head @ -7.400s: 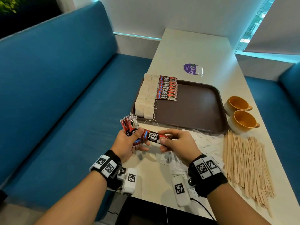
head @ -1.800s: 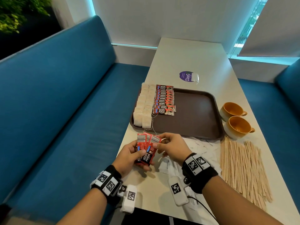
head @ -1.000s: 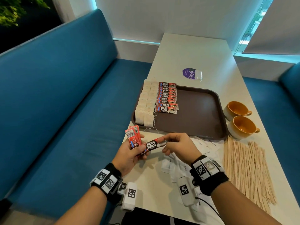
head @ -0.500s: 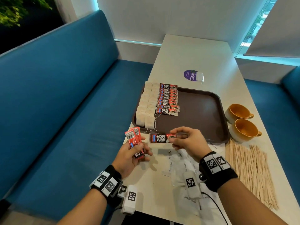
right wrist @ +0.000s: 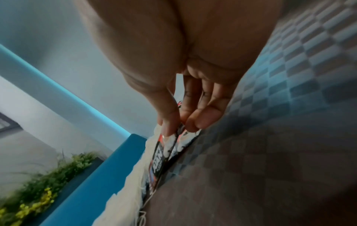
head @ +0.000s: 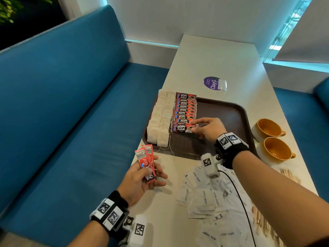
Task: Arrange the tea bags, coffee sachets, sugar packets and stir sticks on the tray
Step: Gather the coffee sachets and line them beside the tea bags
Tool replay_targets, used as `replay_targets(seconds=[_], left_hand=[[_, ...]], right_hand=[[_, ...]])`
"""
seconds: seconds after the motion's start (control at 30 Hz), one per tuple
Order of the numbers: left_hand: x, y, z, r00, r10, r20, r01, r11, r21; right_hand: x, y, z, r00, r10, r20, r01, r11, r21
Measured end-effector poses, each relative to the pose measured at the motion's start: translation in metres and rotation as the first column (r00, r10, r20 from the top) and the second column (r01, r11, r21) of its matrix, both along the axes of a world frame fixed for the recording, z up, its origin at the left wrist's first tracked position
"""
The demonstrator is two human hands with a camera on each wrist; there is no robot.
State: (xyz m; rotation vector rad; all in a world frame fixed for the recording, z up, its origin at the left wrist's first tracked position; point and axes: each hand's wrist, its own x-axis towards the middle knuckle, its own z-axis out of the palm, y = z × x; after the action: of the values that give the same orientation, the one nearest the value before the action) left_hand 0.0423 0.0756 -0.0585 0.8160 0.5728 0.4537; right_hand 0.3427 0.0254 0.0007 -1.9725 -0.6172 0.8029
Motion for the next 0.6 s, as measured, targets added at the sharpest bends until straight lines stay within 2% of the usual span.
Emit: replay_targets(seconds=[0.2, 0.4, 0.6], left_hand=[[0.0, 0.001, 0.0, 1.0, -0.014, -0.016, 0.014, 1.0, -0.009], [0.001, 0.001, -0.001, 1.0, -0.025, -0.016, 0.024, 1.0, -0.009], [0.001, 0.001, 0.0, 1.0, -0.021, -0.013, 0.021, 1.0, -0.008]], right_hand=[[0.006, 0.019, -0.007, 0.993, 0.039, 0.114, -0.021, 0.987, -0.157], [0.009, 0.027, -0.003, 0.989, 0.064, 0.13, -0.031, 0.97, -0.242], [0.019, 0.03, -0.006, 0.982, -0.11, 0.15, 0.142, 0.964, -0.225]])
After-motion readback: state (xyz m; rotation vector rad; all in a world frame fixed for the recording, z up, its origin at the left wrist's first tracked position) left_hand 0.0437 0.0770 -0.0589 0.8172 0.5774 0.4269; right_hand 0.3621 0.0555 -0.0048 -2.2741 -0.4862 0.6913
